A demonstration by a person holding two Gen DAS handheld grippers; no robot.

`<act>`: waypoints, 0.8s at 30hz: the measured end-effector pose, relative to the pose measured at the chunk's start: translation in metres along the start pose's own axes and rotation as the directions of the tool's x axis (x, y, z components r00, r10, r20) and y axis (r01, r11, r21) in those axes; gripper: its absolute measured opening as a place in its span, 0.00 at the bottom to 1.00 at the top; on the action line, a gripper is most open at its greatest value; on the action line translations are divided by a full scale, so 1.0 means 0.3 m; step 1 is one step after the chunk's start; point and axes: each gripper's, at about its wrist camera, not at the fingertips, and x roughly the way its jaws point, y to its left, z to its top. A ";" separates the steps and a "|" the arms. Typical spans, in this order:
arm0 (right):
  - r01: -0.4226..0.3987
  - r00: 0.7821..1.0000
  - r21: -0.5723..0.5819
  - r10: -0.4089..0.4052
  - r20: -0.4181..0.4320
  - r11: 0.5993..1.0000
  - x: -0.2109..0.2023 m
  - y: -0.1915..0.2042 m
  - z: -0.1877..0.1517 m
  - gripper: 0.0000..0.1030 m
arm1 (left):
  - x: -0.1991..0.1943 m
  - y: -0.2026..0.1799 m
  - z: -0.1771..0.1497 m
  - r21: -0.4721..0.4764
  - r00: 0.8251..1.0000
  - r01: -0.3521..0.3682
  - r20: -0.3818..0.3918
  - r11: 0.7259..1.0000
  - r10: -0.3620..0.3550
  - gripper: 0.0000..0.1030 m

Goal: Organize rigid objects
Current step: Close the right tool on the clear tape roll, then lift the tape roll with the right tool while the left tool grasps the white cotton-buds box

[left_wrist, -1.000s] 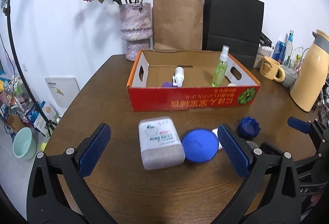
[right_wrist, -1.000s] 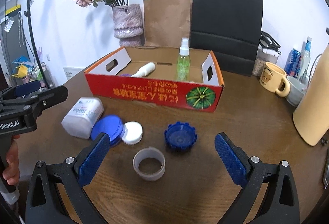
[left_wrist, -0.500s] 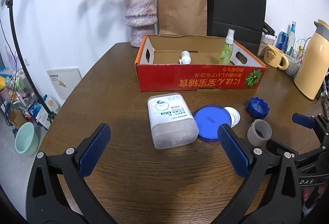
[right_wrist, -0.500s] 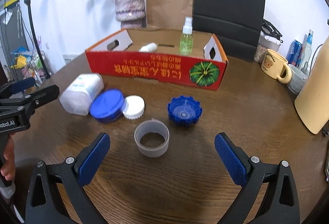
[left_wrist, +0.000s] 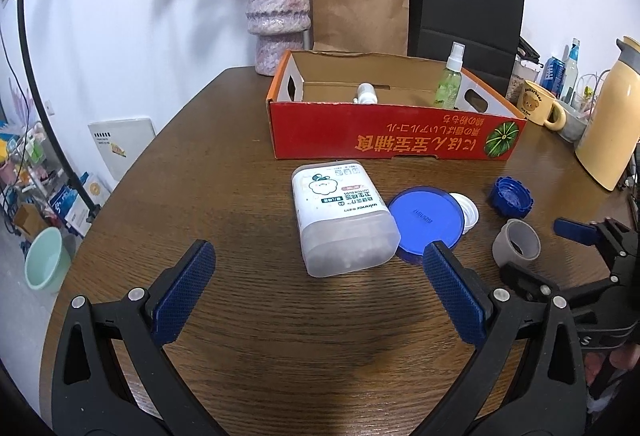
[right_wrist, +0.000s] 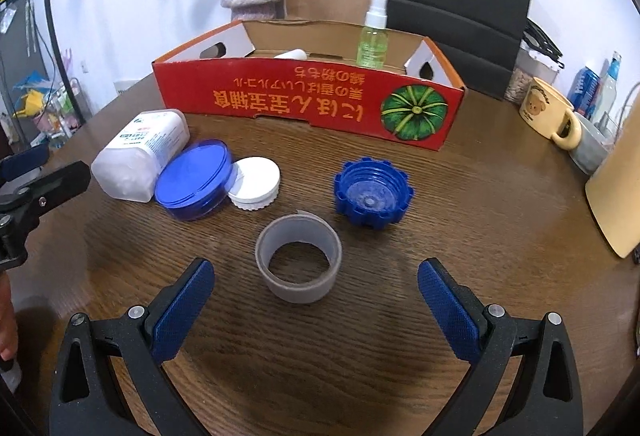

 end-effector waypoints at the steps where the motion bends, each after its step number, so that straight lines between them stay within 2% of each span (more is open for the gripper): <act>1: -0.003 1.000 -0.003 0.003 -0.004 1.000 0.006 0.003 0.003 0.81 | 0.003 0.001 0.001 -0.001 1.000 0.000 -0.003 1.000 0.000 1.00; 2: -0.008 1.000 -0.005 0.008 -0.015 1.000 0.018 0.007 0.006 0.73 | 0.005 0.003 0.002 -0.002 1.000 0.000 -0.005 1.000 0.000 1.00; 3: -0.010 1.000 -0.006 0.009 -0.024 1.000 0.028 0.011 0.008 0.58 | 0.008 0.003 0.002 -0.002 1.000 0.000 -0.007 1.000 0.000 1.00; 4: -0.022 0.999 -0.005 0.022 -0.039 1.000 0.040 0.013 0.008 0.46 | 0.009 0.003 0.002 -0.003 1.000 0.000 -0.009 1.000 0.000 1.00; 14: -0.007 0.998 0.005 0.007 0.069 1.000 -0.014 0.006 0.022 0.46 | 0.030 0.006 0.007 -0.015 1.000 -0.011 -0.025 1.000 0.011 1.00; 24: 0.012 0.993 0.007 -0.013 0.118 1.000 -0.017 -0.013 0.053 0.46 | 0.066 0.002 0.035 -0.034 0.998 -0.037 -0.047 0.999 0.035 1.00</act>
